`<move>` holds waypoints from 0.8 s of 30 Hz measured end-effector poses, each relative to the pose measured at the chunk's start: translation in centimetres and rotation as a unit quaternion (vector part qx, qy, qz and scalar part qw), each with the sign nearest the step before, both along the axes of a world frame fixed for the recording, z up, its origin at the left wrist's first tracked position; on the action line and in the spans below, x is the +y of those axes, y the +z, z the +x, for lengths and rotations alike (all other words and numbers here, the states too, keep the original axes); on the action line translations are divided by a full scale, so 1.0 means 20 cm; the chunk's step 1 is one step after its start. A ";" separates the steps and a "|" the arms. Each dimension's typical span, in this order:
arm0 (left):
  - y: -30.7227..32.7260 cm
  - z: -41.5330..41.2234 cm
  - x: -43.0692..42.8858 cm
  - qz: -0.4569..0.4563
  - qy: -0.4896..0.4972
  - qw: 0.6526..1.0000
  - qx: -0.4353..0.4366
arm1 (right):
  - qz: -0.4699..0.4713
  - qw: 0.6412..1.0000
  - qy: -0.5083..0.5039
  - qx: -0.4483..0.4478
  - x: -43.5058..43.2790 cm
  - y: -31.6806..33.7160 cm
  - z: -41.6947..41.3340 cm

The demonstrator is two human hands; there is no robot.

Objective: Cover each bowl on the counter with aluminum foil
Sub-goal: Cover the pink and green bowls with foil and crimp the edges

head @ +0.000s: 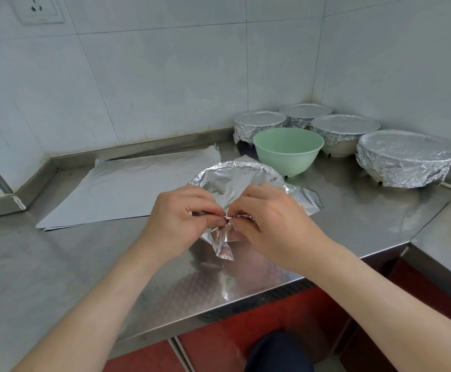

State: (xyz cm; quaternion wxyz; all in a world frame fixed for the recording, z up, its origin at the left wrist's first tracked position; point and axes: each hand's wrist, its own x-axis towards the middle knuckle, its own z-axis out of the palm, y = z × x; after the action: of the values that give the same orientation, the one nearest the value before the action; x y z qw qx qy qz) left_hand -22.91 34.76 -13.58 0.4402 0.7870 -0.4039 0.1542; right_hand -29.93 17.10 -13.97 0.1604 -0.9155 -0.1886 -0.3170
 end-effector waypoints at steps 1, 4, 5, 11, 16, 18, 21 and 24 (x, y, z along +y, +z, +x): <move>0.00 0.00 0.00 0.002 -0.003 1.000 -0.001 | -0.004 1.000 0.001 -0.006 0.00 0.00 0.00; 0.02 -0.02 0.02 0.020 -0.011 1.000 -0.006 | -0.005 1.000 -0.003 -0.016 0.01 0.00 -0.01; 0.03 -0.02 0.03 0.028 -0.013 0.999 -0.006 | -0.001 1.000 -0.003 -0.020 0.00 0.00 -0.01; 0.12 0.11 0.01 0.108 0.063 0.991 0.039 | -0.009 1.000 0.000 0.014 -0.04 0.02 -0.04; 0.19 0.29 -0.14 0.194 0.235 0.952 -0.014 | 0.143 0.988 -0.061 -0.006 -0.15 0.04 -0.01; 0.19 0.33 -0.17 0.223 0.249 0.943 -0.002 | 0.192 0.974 -0.119 0.009 -0.19 0.04 0.01; 0.19 0.36 -0.18 0.244 0.248 0.938 -0.004 | 0.209 0.962 -0.171 0.044 -0.23 0.04 0.03; 0.18 0.39 -0.19 0.260 0.245 0.934 -0.002 | 0.218 0.957 -0.180 0.066 -0.24 0.04 0.04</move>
State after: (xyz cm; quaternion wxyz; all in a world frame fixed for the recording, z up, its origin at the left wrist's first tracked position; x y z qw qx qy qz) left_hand -15.05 31.04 -9.98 0.1676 0.9481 -0.2254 0.1487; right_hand -29.18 12.32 -13.21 0.3090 -0.8959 0.0641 -0.3126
